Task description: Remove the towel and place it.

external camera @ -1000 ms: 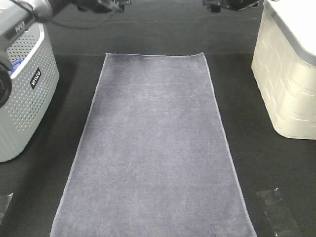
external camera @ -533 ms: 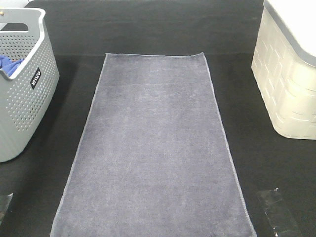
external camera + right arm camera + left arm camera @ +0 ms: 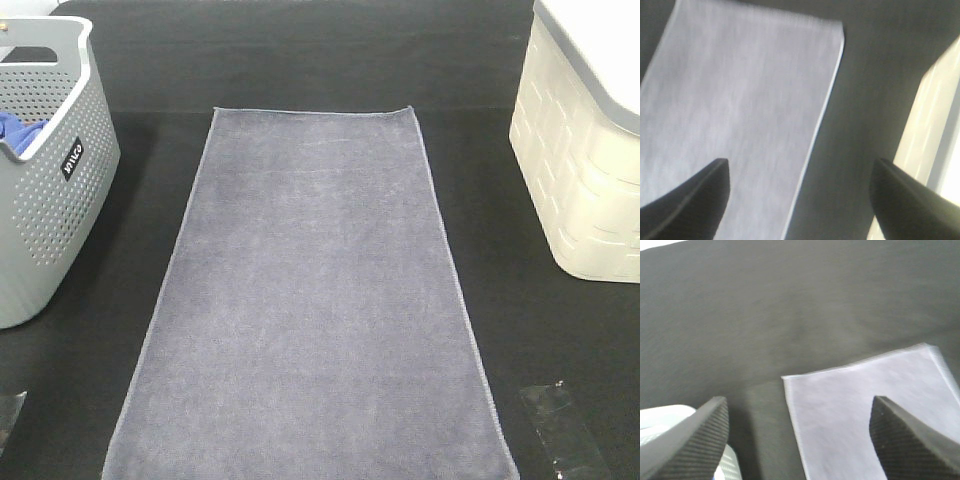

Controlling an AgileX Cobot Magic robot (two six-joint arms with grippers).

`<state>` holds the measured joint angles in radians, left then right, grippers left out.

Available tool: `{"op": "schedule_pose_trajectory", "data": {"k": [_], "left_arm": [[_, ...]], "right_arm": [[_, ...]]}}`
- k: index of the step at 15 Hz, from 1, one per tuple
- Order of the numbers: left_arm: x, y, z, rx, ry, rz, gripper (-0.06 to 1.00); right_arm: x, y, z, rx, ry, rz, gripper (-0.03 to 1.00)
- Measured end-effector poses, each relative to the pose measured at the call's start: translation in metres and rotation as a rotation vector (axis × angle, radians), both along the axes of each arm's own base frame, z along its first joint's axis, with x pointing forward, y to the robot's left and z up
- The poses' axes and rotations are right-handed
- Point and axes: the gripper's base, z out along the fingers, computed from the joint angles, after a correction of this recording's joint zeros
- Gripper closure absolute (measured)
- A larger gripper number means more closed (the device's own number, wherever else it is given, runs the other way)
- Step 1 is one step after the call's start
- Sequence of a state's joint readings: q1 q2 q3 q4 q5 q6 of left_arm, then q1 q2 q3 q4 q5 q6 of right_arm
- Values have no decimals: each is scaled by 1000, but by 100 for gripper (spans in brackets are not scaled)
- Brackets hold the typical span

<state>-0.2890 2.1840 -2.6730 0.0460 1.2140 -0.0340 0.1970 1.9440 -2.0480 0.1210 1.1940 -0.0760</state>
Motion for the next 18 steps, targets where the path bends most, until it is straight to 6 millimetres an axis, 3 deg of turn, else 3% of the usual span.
{"op": "schedule_pose_trajectory", "data": {"k": [3,5,11,15,18], "left_arm": [[-26,7,1,32,93,-13,20],[-51,17,-5,77,171,-1,20],[-198,61,-17,106,309,19,20],[-287,87,-53,103,346,23,20],[-350,104,-77,63,290,14,20]], "right_arm": [[-8,-2,0,-6,26,3,24],[-27,-5,7,-7,32,3,24],[-116,-22,15,-13,92,5,24],[-179,-35,-2,-23,144,4,24],[-231,-44,-29,-17,205,6,24]]}}
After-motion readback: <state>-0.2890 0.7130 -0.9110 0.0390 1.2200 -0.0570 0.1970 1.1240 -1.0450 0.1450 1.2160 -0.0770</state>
